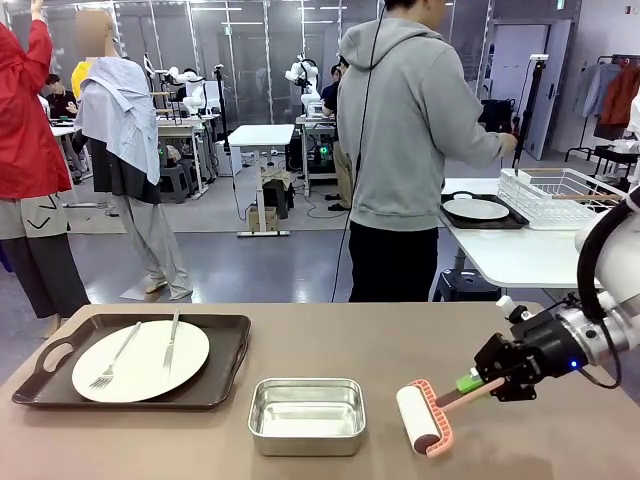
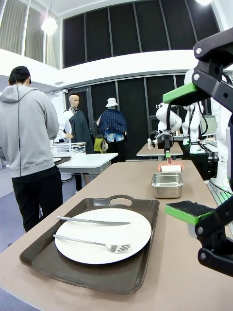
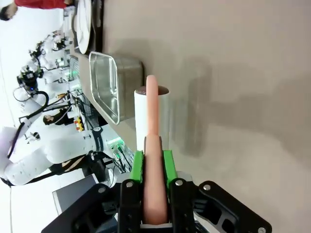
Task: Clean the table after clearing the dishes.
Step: When the left (or right) Handle tray is removed, use the left hand (or right hand) to clean the left (or right) side of the table with the Lint Roller.
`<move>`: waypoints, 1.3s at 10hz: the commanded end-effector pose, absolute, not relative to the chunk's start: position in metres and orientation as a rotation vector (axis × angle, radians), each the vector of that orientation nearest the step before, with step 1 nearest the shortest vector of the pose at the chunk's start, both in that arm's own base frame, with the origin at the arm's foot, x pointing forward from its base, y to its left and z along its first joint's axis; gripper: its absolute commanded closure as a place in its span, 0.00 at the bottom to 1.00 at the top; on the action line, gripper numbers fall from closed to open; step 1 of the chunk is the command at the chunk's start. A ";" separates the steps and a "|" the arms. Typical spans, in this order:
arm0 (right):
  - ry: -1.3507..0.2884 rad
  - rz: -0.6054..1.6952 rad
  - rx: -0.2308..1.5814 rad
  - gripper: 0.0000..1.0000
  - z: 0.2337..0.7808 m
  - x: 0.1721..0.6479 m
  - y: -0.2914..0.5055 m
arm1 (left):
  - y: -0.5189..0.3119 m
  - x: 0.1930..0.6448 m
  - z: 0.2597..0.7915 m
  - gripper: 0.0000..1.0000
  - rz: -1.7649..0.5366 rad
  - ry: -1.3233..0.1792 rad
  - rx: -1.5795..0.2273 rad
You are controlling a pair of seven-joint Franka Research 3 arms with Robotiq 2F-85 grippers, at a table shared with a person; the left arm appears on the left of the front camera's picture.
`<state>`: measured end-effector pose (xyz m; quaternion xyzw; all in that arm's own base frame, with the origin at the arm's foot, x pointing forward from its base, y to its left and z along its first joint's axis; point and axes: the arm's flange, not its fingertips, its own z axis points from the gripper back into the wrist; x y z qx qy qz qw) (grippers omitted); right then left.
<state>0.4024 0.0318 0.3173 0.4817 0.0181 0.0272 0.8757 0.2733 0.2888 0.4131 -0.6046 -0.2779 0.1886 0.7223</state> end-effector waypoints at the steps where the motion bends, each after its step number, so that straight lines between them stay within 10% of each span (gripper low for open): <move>1: 0.083 0.038 0.969 1.00 0.345 0.413 0.025 | 0.292 0.270 0.413 0.00 0.392 -0.618 -1.340; 4: 0.083 0.038 0.969 1.00 0.345 0.413 0.025 | 0.292 0.270 0.413 0.00 0.392 -0.618 -1.340; 5: 0.058 0.051 0.971 0.80 0.337 0.414 0.026 | 0.292 0.270 0.413 0.00 0.392 -0.618 -1.340; 13: -0.033 -0.136 0.941 0.80 0.336 0.512 0.103 | 0.292 0.270 0.413 0.00 0.392 -0.618 -1.340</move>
